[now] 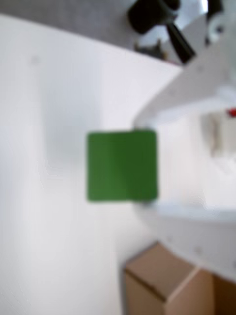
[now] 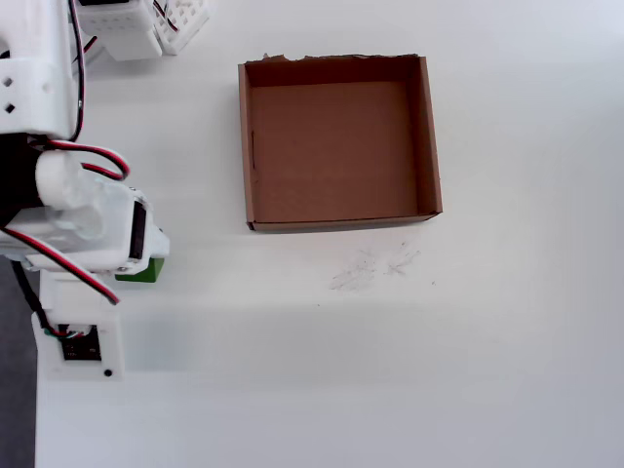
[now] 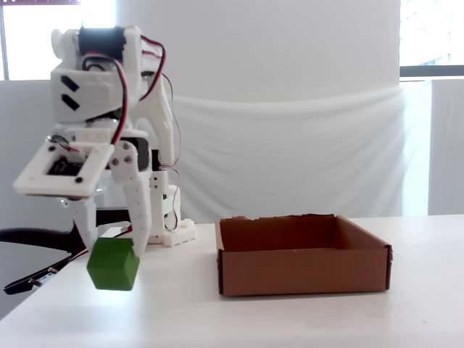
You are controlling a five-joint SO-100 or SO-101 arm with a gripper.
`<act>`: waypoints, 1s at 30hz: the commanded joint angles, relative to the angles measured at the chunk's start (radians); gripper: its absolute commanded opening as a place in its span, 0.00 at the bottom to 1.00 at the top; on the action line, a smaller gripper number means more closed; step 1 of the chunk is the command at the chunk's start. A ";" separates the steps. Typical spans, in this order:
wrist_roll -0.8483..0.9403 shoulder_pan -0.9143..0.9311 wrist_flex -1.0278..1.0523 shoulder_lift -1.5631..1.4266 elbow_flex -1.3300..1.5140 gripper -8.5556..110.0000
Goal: Grasp a green cube and put it in a box.
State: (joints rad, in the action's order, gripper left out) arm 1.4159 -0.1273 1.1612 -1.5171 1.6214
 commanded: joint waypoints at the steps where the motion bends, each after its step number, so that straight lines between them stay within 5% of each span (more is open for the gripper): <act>1: -0.006 -0.025 0.002 -0.074 -0.052 0.20; 19: -0.453 -0.416 0.064 -0.198 -0.186 0.20; 30: -0.551 -0.664 0.051 -0.313 0.037 0.20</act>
State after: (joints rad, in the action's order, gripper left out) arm 0.8728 -0.7593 1.2318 -1.7656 1.6368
